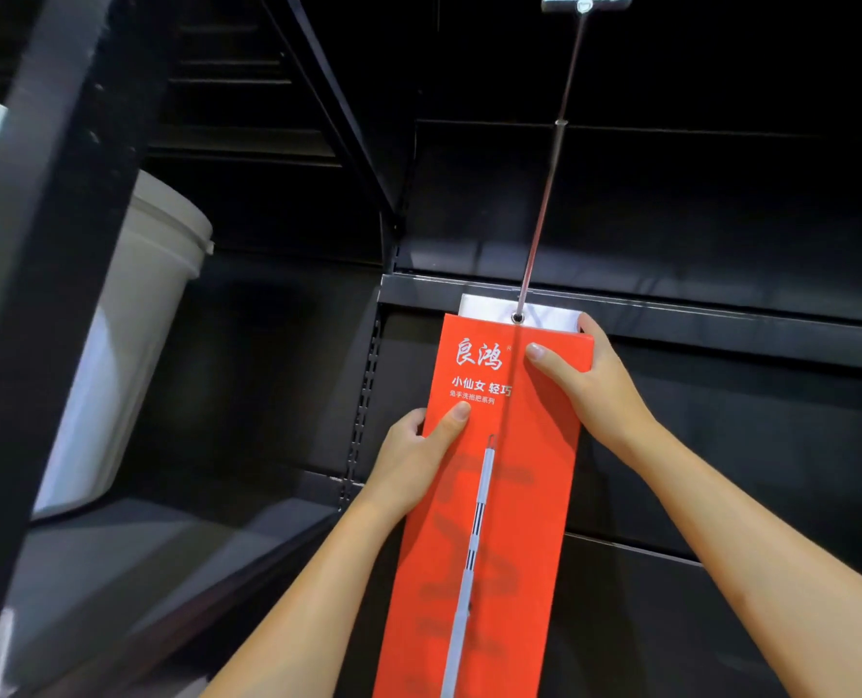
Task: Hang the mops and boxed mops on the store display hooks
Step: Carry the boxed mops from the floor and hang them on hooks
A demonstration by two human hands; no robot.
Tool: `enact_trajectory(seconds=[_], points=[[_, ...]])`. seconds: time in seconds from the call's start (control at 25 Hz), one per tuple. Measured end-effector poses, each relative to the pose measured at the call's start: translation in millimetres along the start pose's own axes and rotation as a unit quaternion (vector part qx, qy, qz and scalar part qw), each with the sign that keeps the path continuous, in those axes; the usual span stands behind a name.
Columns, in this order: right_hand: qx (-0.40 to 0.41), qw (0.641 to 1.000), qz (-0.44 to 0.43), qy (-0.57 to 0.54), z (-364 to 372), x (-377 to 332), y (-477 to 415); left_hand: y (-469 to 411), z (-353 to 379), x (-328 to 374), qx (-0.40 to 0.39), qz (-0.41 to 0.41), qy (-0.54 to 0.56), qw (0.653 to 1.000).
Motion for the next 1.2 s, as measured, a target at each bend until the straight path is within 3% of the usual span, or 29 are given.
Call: enact_trajectory(seconds=[0.36, 0.8, 1.0, 1.2], points=[[0.012, 0.999, 0.036, -0.031, 12.7, 19.0, 58.2, 33.2, -0.2, -14.5, -0.020, -0.014, 0.002, 1.000], [-0.024, 0.958, 0.279, -0.062, 59.1, 110.9, 284.3, 170.8, -30.1, -125.5, -0.008, -0.097, -0.092, 0.991], [-0.074, 0.931, 0.359, -0.006, 64.4, 117.4, 396.3, 266.7, -37.1, -184.9, -0.063, -0.161, -0.175, 0.969], [-0.124, 0.886, 0.439, 0.082, 40.9, 126.1, 527.5, 397.4, -32.9, -252.1, -0.206, -0.239, -0.292, 0.903]])
Point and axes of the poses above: each hand's wrist, its own y-axis away from the middle knuckle, its own z-axis out of the palm, x = y × z, the point moved 8 cm from there along -y, towards the middle knuckle, and after that the axes turned 5 degrees about x, right-handed, at the moved point
